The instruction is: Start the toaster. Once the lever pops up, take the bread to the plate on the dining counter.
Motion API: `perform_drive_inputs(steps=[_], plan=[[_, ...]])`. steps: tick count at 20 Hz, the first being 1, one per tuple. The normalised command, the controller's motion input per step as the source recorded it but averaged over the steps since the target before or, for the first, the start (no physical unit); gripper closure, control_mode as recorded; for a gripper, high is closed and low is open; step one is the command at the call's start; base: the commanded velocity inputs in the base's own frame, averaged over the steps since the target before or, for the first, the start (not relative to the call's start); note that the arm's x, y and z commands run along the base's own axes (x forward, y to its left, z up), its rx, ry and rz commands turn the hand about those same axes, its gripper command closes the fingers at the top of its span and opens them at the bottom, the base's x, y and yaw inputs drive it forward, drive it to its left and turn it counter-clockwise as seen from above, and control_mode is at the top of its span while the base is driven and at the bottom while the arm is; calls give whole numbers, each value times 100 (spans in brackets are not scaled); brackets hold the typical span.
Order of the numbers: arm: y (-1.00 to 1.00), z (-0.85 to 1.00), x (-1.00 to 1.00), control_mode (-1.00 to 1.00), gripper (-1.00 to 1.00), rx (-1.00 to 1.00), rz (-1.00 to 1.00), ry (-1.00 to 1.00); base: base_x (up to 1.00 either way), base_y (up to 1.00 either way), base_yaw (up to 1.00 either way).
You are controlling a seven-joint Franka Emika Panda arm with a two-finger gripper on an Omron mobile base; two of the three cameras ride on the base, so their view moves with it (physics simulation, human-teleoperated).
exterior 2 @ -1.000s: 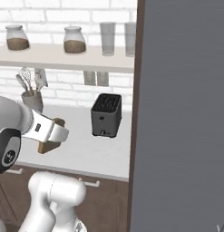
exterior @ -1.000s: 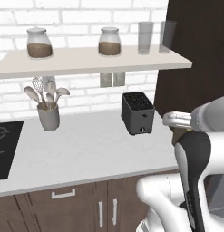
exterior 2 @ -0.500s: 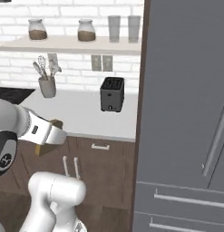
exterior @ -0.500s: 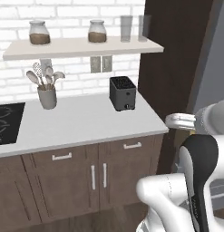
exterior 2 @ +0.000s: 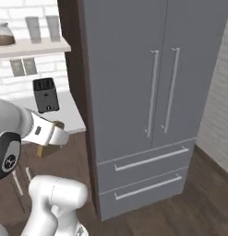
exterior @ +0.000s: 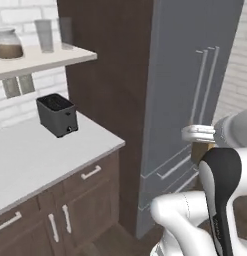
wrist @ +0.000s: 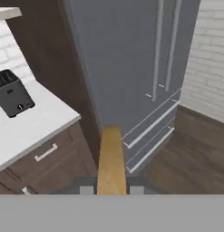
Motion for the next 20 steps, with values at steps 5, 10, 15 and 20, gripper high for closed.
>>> perform_drive_inputs(steps=[5, 10, 15, 20], plan=[[0, 0, 0, 100, 100, 0, 0, 0, -38, 0, -89], [0, 0, 0, 100, 100, 0, 0, 0, -1, -4, -86], [0, 0, 0, 100, 100, 0, 0, 0, 57, -4, -63], [0, 0, 0, 100, 100, 0, 0, 0, 98, -9, -43]])
